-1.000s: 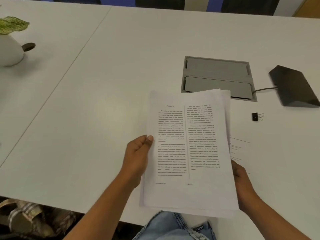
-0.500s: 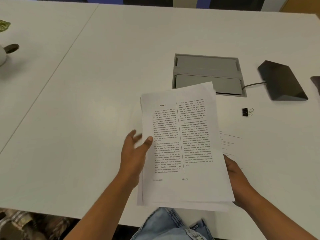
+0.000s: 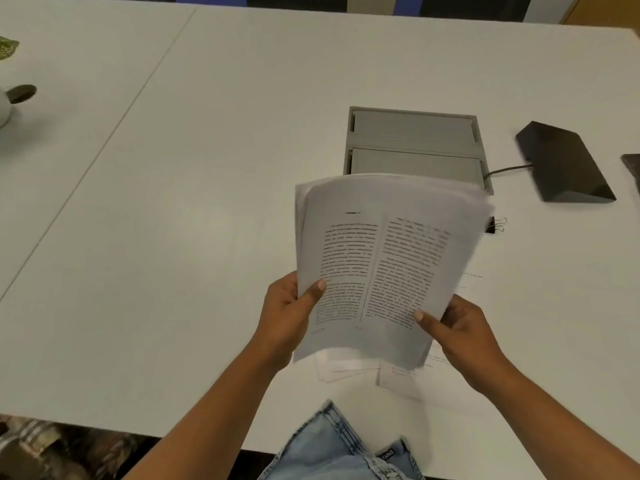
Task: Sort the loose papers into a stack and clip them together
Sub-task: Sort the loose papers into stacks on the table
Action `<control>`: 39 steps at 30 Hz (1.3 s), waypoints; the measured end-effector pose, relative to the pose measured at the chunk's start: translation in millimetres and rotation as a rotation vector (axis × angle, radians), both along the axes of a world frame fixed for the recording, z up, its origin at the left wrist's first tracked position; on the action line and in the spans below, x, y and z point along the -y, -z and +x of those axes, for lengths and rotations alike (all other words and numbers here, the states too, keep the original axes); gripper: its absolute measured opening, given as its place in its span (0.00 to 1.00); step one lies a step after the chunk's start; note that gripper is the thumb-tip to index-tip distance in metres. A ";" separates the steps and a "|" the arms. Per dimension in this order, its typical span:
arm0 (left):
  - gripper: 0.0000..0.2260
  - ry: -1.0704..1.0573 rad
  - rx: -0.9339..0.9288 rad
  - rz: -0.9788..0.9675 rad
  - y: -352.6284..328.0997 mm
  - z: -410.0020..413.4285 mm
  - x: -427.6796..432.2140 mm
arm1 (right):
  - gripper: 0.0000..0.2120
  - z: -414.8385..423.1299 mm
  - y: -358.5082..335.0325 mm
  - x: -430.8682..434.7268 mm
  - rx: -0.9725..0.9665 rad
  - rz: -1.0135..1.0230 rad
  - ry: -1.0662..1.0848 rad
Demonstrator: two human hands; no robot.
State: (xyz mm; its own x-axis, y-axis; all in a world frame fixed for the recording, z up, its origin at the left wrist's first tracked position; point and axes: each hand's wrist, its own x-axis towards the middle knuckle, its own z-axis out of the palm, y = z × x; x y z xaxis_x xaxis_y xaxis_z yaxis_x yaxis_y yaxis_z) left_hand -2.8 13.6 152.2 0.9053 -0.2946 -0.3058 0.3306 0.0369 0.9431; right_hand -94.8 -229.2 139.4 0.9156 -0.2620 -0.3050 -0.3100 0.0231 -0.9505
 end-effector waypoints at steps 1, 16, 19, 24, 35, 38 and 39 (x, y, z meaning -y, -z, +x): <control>0.12 0.018 0.053 0.027 -0.5 2.7 3.4 | 0.15 5.2 -1.8 -0.7 0.017 -0.042 0.012; 0.15 0.057 0.100 0.133 29.6 2.9 7.2 | 0.13 4.0 24.9 -13.1 -0.042 -0.132 -0.080; 0.11 0.030 0.090 0.083 17.0 11.2 7.4 | 0.10 6.5 19.7 -7.4 -0.042 -0.042 -0.039; 0.14 0.115 -0.056 -0.008 2.9 17.1 2.8 | 0.11 14.4 6.1 3.0 -0.018 0.187 0.081; 0.13 -0.059 -0.186 0.064 20.4 -9.9 -30.2 | 0.17 -11.1 33.2 37.2 -0.362 -0.101 0.112; 0.14 -0.119 -0.171 0.103 22.6 -11.0 -52.5 | 0.25 -39.0 62.9 56.8 -0.606 -0.731 0.138; 0.15 -0.132 -0.169 0.117 24.3 -11.6 -59.4 | 0.32 -46.8 70.8 60.6 -0.703 -0.801 0.144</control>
